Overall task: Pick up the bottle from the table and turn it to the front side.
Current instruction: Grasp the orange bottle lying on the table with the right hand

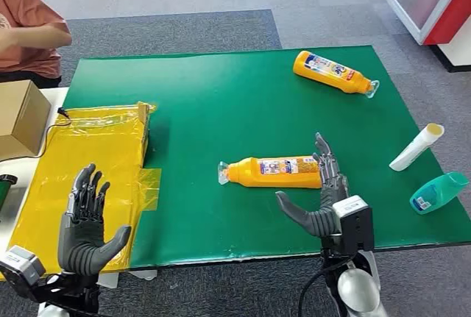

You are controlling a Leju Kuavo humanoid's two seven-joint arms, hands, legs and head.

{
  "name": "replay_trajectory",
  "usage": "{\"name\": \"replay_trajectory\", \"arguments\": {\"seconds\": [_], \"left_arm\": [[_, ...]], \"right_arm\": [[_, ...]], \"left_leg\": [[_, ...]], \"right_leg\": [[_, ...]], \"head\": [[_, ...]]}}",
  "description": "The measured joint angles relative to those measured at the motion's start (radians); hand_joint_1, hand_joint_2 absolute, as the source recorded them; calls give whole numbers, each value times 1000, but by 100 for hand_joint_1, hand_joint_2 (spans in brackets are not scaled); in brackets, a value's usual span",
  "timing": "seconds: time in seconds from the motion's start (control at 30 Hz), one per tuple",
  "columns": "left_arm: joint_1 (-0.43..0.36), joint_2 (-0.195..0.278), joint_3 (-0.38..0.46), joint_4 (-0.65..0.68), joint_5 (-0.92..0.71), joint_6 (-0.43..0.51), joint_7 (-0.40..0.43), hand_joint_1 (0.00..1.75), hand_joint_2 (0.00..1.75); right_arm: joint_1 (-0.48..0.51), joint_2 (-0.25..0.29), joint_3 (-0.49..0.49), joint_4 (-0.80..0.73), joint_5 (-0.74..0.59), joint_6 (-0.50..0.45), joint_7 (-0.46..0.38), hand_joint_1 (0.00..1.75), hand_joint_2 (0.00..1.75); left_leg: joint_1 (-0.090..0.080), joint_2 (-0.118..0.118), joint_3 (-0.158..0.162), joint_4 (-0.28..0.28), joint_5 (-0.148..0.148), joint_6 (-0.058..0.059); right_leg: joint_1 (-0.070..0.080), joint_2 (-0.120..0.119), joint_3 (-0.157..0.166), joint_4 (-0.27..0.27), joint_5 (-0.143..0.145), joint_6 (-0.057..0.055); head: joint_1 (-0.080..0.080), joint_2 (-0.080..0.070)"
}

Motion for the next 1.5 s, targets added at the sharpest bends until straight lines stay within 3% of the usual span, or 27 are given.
{"name": "replay_trajectory", "arguments": {"seconds": [0.4,0.5,0.67,0.93,1.27,1.5], "left_arm": [[-7,-1,-11,10,-2,14,-3,0,175],[-8,0,-17,16,-8,31,-6,0,175],[-1,-4,-18,15,-12,28,7,0,175],[-76,-20,-80,6,-88,47,64,0,175],[-191,-18,-171,15,-63,12,102,0,175],[-311,-18,-258,49,-54,5,128,0,175]], "right_arm": [[7,2,-6,5,-98,67,-15,0,175],[-3,-2,-8,13,20,11,21,0,175],[-33,-27,-8,53,460,-124,210,0,175],[-152,-39,15,247,855,-132,376,0,175],[-277,-39,74,460,961,-109,401,0,175],[-356,-26,106,606,905,-108,354,0,175]], "left_leg": [[0,0,0,0,0,0],[0,0,0,0,0,0],[0,0,0,0,0,0],[0,0,0,0,2,0],[0,0,0,0,3,1],[0,0,-1,0,5,1]], "right_leg": [[0,0,0,0,0,0],[0,0,0,0,0,0],[0,0,0,0,0,0],[0,0,0,0,2,0],[0,0,0,0,4,0],[0,0,0,0,5,1]], "head": [[0,0],[0,0],[0,0],[0,0],[0,0],[0,0]]}}
